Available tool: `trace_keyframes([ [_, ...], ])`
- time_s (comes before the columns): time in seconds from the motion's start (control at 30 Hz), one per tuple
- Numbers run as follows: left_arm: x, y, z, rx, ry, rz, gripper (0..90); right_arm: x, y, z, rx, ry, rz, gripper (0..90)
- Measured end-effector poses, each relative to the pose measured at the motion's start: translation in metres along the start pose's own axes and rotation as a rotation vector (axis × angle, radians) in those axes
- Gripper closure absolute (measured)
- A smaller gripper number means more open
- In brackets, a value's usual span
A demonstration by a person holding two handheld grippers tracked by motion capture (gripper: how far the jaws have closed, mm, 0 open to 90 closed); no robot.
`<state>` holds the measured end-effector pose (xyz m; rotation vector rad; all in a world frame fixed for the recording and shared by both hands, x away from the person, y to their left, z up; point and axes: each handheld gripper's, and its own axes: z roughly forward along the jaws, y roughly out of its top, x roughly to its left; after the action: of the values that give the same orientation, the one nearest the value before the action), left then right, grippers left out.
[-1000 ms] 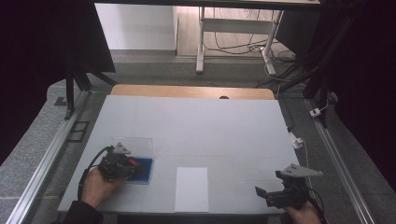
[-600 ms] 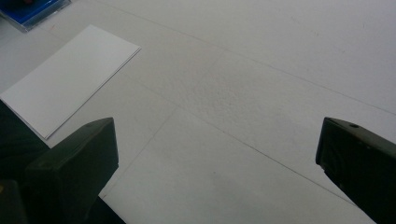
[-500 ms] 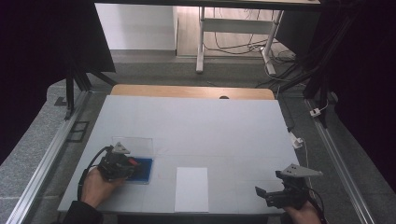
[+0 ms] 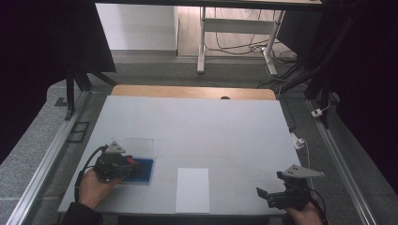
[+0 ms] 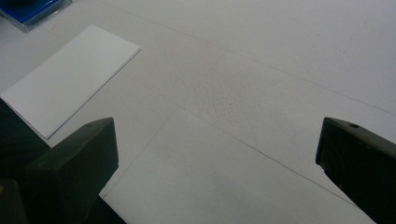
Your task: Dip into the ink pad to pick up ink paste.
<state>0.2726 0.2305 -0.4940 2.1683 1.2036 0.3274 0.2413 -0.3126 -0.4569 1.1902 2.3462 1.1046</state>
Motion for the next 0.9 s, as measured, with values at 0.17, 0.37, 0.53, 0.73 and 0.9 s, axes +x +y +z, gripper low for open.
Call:
trace_keyframes([
  [0.17,0.005,-0.003,-0.006,-0.004,-0.001,-0.049,57.8,0.0,0.0,0.0,-0.002,0.002,-0.002,0.0],
  [0.37,0.012,-0.007,-0.01,0.014,-0.009,-0.098,57.7,0.001,0.0,0.0,-0.002,0.004,-0.007,0.0],
  [0.53,0.015,-0.009,-0.011,0.018,-0.006,-0.114,57.6,0.0,0.0,0.0,-0.003,0.006,-0.006,0.0],
  [0.73,0.014,-0.011,-0.009,0.039,-0.003,-0.091,57.7,0.001,0.0,0.0,-0.002,0.008,-0.006,0.0],
  [0.9,0.011,-0.011,-0.005,0.065,0.002,-0.065,57.7,0.0,0.0,0.0,-0.001,0.007,-0.006,0.0],
])
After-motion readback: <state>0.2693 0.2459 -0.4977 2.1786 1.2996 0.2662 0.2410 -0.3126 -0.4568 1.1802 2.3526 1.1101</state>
